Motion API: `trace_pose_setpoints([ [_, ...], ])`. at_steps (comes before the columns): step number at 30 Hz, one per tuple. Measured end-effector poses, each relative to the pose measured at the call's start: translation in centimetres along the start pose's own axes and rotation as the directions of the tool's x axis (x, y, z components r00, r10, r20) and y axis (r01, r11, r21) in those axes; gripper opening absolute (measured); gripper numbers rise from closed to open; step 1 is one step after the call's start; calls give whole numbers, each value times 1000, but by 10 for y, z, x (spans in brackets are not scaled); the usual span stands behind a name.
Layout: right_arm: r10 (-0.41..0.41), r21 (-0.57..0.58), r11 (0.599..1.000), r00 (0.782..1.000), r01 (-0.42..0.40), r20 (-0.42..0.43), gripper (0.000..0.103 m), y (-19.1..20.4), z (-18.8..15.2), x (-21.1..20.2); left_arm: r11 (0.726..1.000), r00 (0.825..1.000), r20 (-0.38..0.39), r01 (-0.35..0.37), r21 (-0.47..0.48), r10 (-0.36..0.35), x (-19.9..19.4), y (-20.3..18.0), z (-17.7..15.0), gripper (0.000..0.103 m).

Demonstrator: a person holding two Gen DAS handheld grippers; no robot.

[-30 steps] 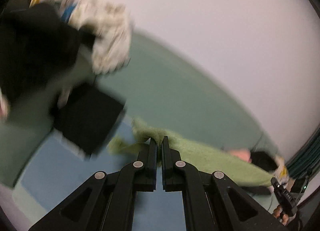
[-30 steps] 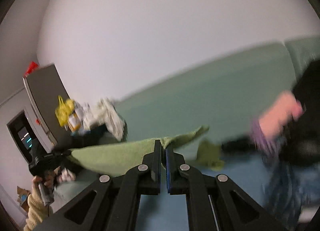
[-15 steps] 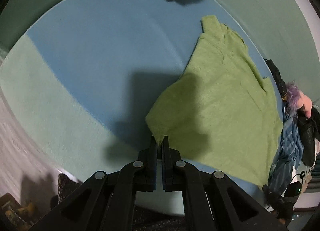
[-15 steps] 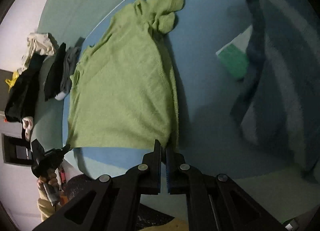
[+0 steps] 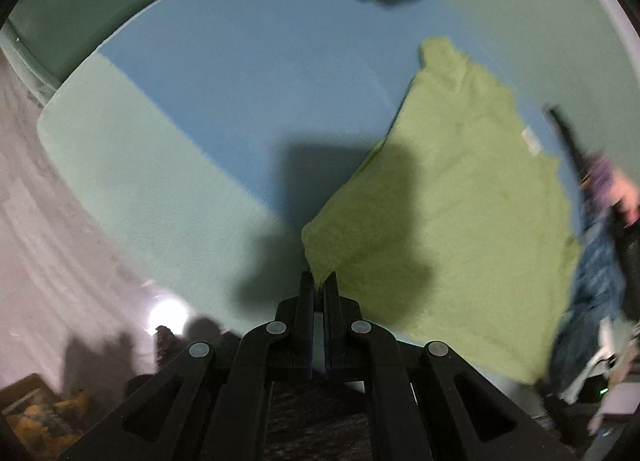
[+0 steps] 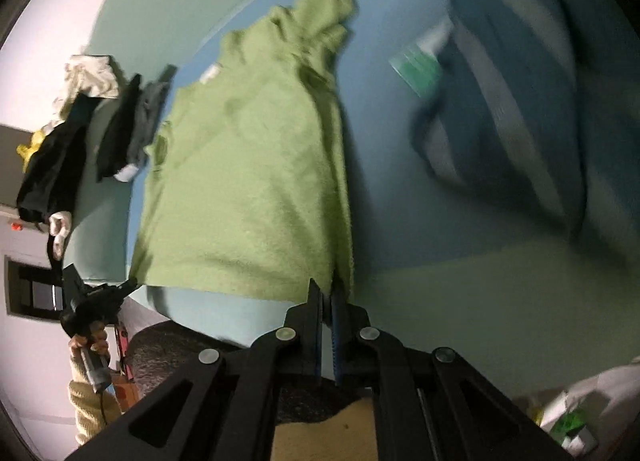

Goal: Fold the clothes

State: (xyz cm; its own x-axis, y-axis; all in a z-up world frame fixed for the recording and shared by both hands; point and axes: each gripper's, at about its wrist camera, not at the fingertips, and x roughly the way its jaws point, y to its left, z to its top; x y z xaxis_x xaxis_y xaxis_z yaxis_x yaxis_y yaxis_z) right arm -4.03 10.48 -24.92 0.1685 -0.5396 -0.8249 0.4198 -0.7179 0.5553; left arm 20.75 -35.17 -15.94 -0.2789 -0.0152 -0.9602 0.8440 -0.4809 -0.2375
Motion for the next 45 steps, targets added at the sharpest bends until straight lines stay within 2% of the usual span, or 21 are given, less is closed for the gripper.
trace_pose_setpoints([
  [3, -20, -16, 1000, 1000, 20, -22, 4, 8, -1, 10, 998, 998, -34, -54, 40, 56, 12, -7, -5, 4],
  [8, -37, -100, 994, 998, 32, -51, 4, 29, -3, 7, 992, 993, -50, -100, 77, 104, 9, -13, -4, 3],
  [9, -37, -111, 993, 998, 31, -58, 4, 31, -4, 6, 986, 988, -49, -142, 91, 147, 9, -12, -5, 3],
  [11, -44, -131, 991, 996, 34, -78, 4, 32, -6, 5, 955, 961, -36, -269, 125, 276, 12, -10, -5, 3],
  [13, -52, -147, 989, 993, 36, -103, 7, 31, -6, 8, 967, 969, -63, -232, 104, 240, 15, 0, -3, 3],
  [15, -51, -144, 989, 993, 35, -107, 18, 22, -3, -2, 995, 989, -108, -96, 13, 97, 12, 15, 2, 4],
  [16, -45, -137, 990, 994, 32, -98, 30, 18, 1, -10, 998, 994, -100, -56, -18, 54, 8, 20, 4, 5],
  [17, -31, -130, 991, 997, 21, -72, 33, 21, 8, -18, 999, 996, -79, -32, -38, 29, 3, 23, 7, 6],
  [19, -25, -131, 991, 999, 22, -20, 35, 26, 20, -35, 998, 999, -41, -37, -54, 35, -4, 25, 16, 11],
  [20, -28, -135, 990, 1000, 28, 1, 41, 27, 26, -41, 997, 999, -24, -38, -62, 36, -7, 26, 21, 18],
  [22, -29, -133, 991, 999, 31, 18, 42, 26, 35, -48, 996, 999, -40, -8, -86, 5, -4, 23, 26, 28],
  [23, -15, -121, 993, 1000, 14, -9, 42, 24, 35, -44, 995, 999, -48, 7, -97, -12, -3, 21, 28, 35],
  [25, 15, -96, 995, 998, -21, -62, 42, 19, 35, -37, 995, 996, -68, 55, -84, -61, 1, 9, 27, 38],
  [26, 34, -80, 996, 995, -41, -95, 42, 16, 33, -31, 996, 994, -73, 76, -46, -79, 2, -3, 26, 40],
  [28, 89, -28, 995, 984, -94, -157, 42, 11, 22, -18, 995, 996, -58, 72, 69, -68, 1, -35, 24, 41],
  [31, 145, 54, 989, 967, -136, -209, 42, 4, 5, 1, 973, 999, -23, 37, 226, -33, 2, -78, 18, 43],
  [35, 152, 73, 987, 969, -140, -197, 42, 3, -3, 2, 951, 1000, -6, 23, 308, -22, 9, -108, 13, 43],
  [39, 84, 1, 996, 989, -85, -125, 43, 9, 14, -20, 964, 999, 20, 22, 264, -28, 11, -89, 27, 43],
  [42, 32, -63, 997, 999, -34, -32, 43, 22, 44, -36, 985, 995, 87, 43, 165, -58, 4, -71, 63, 43],
  [45, -27, -133, 991, 998, 33, 48, 43, 38, 74, -39, 994, 993, 118, 15, 108, -28, 11, -64, 101, 43],
])
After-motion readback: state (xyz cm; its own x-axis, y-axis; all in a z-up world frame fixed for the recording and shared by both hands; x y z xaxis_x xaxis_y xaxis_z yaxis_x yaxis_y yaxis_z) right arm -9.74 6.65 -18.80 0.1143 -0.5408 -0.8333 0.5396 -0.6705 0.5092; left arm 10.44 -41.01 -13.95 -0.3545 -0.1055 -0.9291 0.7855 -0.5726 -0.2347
